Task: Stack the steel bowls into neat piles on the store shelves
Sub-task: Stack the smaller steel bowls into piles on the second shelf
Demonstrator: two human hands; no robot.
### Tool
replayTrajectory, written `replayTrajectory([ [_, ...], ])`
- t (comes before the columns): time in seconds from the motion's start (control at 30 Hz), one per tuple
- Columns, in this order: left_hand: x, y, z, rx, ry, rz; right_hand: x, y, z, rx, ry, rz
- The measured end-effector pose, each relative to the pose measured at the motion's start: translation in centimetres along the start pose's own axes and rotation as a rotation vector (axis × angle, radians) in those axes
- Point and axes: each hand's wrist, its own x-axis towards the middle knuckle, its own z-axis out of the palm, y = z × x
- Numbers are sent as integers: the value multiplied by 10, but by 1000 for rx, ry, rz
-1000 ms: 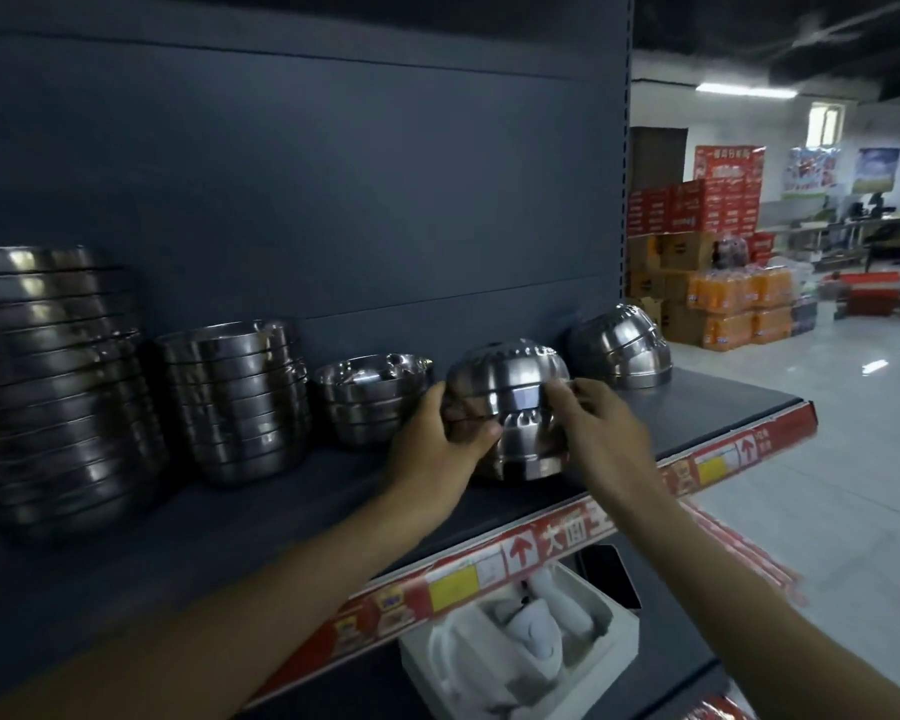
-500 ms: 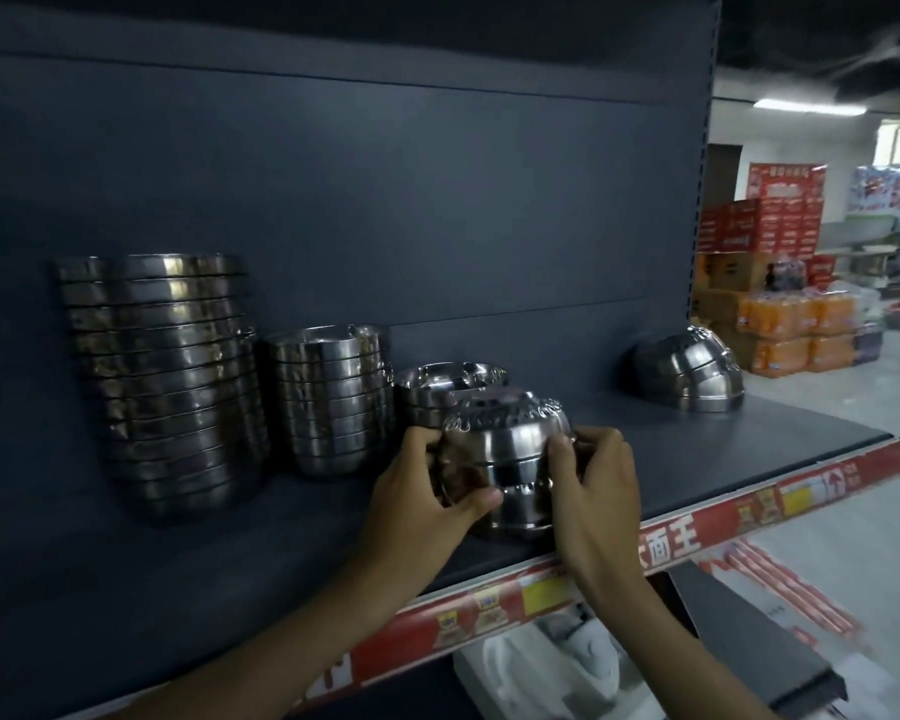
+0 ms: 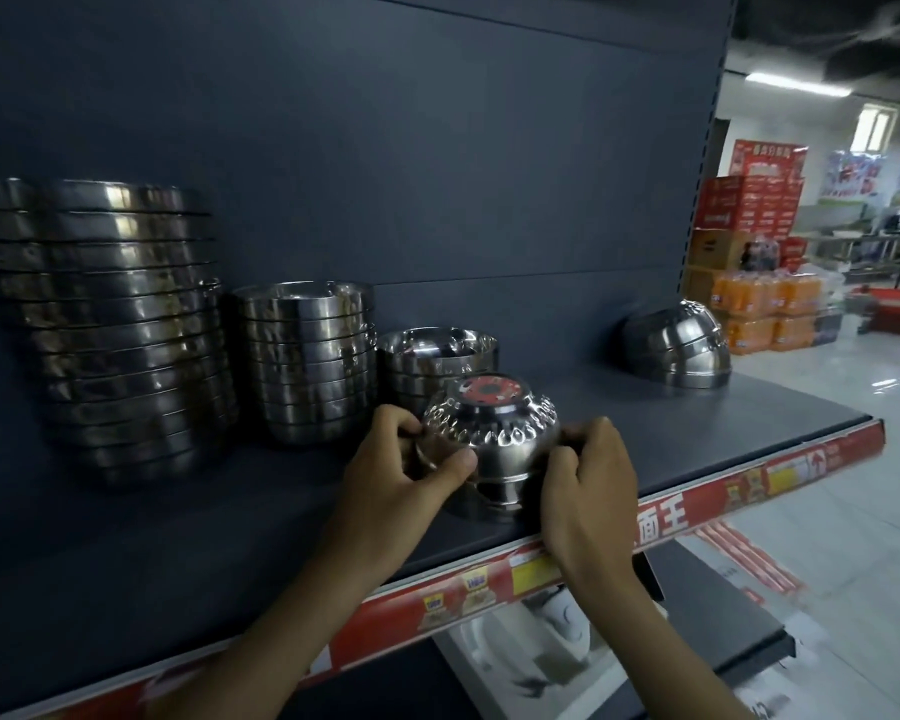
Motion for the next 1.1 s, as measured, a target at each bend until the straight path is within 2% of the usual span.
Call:
replayTrajectory([
  [0.17, 2, 0, -1, 1, 9, -86, 1, -5, -2, 18, -15, 40],
  [0.3, 3, 1, 0, 31, 23, -64, 5, -10, -5, 41, -41, 80],
  [0.47, -2, 15, -2, -2, 73, 17, 3, -23, -8, 165, 4, 104],
  [0.6, -6, 23, -12, -81, 121, 92, -3, -47, -9, 233, 107, 31],
  [0.7, -12, 30, -39, -147, 151, 156, -13, -72, -3, 329, 107, -72],
  [0.9, -37, 24, -119, -197, 166, 218, -44, -102, 35, 376, -25, -371],
  [1.1, -52, -7, -151, -205, 284, 81, -60, -99, 64, 480, -291, -319],
])
